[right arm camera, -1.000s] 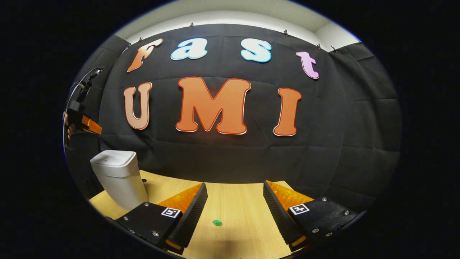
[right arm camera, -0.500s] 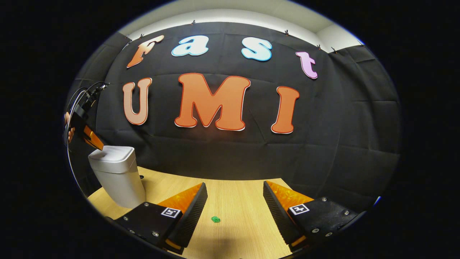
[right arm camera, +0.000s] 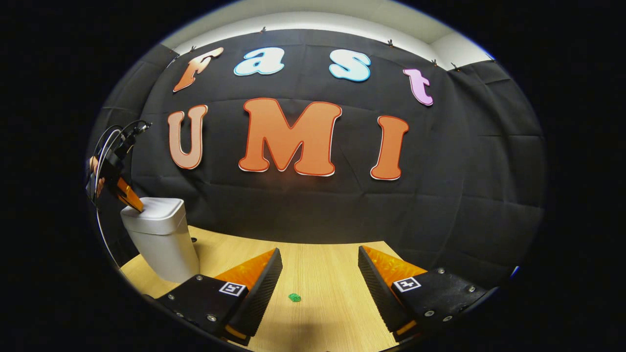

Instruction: Press the lid of the desktop garbage bin to open it, pick up the crumpled paper on the desktop and throw it into the bin, then pick up the pop can on the desktop and drop it into the bin, and finally close the garbage bin lid.

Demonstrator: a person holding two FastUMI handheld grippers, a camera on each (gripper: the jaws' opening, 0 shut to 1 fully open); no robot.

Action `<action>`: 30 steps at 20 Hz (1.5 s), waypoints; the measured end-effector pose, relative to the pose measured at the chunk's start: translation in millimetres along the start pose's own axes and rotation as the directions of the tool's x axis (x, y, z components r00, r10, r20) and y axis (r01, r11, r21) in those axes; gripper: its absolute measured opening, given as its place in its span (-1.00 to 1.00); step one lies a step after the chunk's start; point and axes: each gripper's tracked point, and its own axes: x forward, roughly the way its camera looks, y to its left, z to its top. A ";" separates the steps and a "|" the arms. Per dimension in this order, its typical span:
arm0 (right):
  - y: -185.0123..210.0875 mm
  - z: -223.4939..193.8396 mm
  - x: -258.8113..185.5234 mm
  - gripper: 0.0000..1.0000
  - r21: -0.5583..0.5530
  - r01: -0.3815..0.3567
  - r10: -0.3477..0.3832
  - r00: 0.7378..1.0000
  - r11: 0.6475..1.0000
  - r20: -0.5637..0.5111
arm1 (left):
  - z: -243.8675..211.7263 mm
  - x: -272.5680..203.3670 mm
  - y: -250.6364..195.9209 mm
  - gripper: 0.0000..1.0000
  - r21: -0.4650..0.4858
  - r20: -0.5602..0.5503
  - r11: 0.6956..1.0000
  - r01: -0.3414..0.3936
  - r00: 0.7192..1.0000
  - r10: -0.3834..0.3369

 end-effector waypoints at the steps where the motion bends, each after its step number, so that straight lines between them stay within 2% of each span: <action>1: 0.7 0.0 0.7 0.87 0.001 -0.003 0.003 1.000 1.000 -0.001 | 0.5 0.4 -1.3 -0.99 0.014 -0.007 1.000 -0.004 1.000 0.004; 7: -11.2 11.2 2.1 0.87 -0.016 0.004 -0.004 1.000 1.000 0.016 | 0.1 4.8 -1.2 -1.00 0.075 -0.059 0.996 -0.039 0.997 0.043; 15: -40.7 33.9 8.1 0.87 -0.060 0.053 -0.051 0.998 0.997 0.034 | -3.3 3.8 -2.6 -0.99 0.083 -0.084 0.996 -0.046 0.995 0.053; 19: -31.5 36.2 11.8 0.87 -0.043 0.013 -0.012 1.000 0.999 0.026 | -4.6 0.8 -3.0 -0.99 0.085 -0.070 0.994 -0.063 0.995 0.069; 23: -25.7 35.7 13.7 0.87 -0.069 0.015 -0.013 0.999 0.998 0.030 | -5.1 -0.7 -3.9 -0.99 0.099 -0.064 0.992 -0.077 0.994 0.084; 25: -22.7 31.9 12.4 0.87 -0.043 0.035 -0.035 0.999 0.998 0.016 | 3.0 -3.3 -3.3 -0.99 0.139 -0.007 0.986 -0.092 0.996 0.094; 27: -20.4 34.6 7.2 0.87 -0.016 0.055 -0.054 0.998 0.998 0.021 | 8.8 -4.8 7.1 -1.00 0.212 0.084 0.964 -0.158 0.986 0.143; 28: -17.9 37.3 4.2 0.87 -0.013 0.055 -0.054 0.998 0.998 0.028 | 12.5 -9.1 8.4 -0.53 0.230 0.125 0.955 -0.185 0.979 0.160; 29: -16.2 37.6 3.1 0.87 -0.021 0.049 -0.048 0.998 0.999 0.032 | 15.8 -14.4 7.4 -0.55 0.234 0.163 0.950 -0.205 0.972 0.169; 30: -14.6 37.7 2.6 0.87 -0.033 0.038 -0.037 0.999 0.999 0.034 | 20.0 -21.7 4.1 -0.46 0.230 0.212 0.950 -0.212 0.963 0.164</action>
